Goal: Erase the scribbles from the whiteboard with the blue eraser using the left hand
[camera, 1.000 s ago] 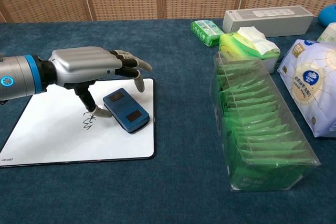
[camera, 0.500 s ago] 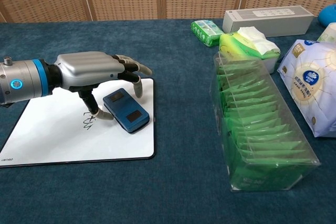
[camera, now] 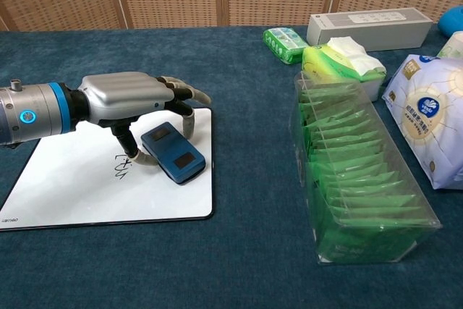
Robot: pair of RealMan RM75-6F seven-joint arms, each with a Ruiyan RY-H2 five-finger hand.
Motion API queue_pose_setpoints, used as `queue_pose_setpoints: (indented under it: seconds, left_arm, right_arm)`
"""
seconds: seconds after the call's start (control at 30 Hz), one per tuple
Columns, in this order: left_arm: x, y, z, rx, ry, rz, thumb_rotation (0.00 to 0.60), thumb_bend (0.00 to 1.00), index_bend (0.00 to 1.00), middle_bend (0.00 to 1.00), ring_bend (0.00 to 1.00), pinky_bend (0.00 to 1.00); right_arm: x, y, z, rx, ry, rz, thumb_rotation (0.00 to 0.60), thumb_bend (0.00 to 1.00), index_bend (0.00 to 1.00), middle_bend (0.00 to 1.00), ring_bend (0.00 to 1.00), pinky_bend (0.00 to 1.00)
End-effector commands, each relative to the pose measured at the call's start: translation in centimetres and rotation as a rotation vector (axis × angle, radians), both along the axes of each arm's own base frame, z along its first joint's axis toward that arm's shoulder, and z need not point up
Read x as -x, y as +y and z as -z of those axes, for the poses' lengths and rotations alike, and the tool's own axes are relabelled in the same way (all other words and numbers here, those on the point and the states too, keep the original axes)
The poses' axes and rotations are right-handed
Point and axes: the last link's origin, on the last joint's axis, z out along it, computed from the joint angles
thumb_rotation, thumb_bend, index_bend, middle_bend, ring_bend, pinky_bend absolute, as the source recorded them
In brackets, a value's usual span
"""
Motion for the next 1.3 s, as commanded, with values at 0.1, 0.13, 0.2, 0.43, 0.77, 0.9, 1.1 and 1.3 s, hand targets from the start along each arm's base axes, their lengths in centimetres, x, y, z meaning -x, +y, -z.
queue_pose_setpoints:
  seconds: [0.1,0.13,0.2,0.43,0.77,0.9,1.1,1.3]
  left_arm:
    - [0.0,0.0,0.1,0.002,0.006,-0.001,0.600,0.28,0.37,0.00,0.00,0.00]
    - [-0.1,0.0,0.1,0.003,0.006,-0.001,0.600,0.28,0.37,0.00,0.00,0.00]
    - [-0.1,0.0,0.2,0.004,0.009,0.000,0.600,0.28,0.37,0.00,0.00,0.00]
    - [-0.3,0.2,0.4,0.003,0.013,-0.001,0.600,0.28,0.39,0.00,0.00,0.00]
    - [-1.0,0.4,0.2,-0.004,-0.040,-0.002,0.600,0.28,0.53,0.04,0.00,0.00]
    - [-1.0,0.7,-0.6,-0.017,-0.054,-0.002,0.600,0.28,0.58,0.08,0.00,0.00]
    - [-0.1,0.8,-2.3,-0.045,-0.058,-0.017,0.600,0.28,0.61,0.11,0.00,0.00]
    - [1.3,0.7,-3.8,-0.059,-0.039,-0.044,0.600,0.28,0.64,0.13,0.00,0.00]
  right_arm:
    - [0.0,0.1,0.0,0.000,-0.001,0.003,0.600,0.23,0.15,0.10,0.00,0.03]
    - [0.0,0.1,0.0,0.001,0.000,0.003,0.600,0.23,0.15,0.10,0.00,0.03]
    - [0.1,0.2,-0.1,0.002,0.000,0.005,0.600,0.23,0.15,0.10,0.00,0.03]
    - [0.1,0.2,-0.1,0.002,0.000,0.009,0.600,0.23,0.16,0.10,0.00,0.03]
    - [0.2,0.1,0.0,0.001,0.001,0.011,0.600,0.23,0.16,0.10,0.00,0.03]
    - [0.1,-0.1,0.1,-0.002,0.001,0.005,0.600,0.23,0.16,0.10,0.00,0.03]
    - [-0.1,-0.5,0.5,-0.017,-0.005,-0.005,0.600,0.23,0.16,0.10,0.00,0.03]
    - [-0.2,-1.0,1.1,-0.030,-0.012,-0.015,0.600,0.23,0.15,0.10,0.00,0.03]
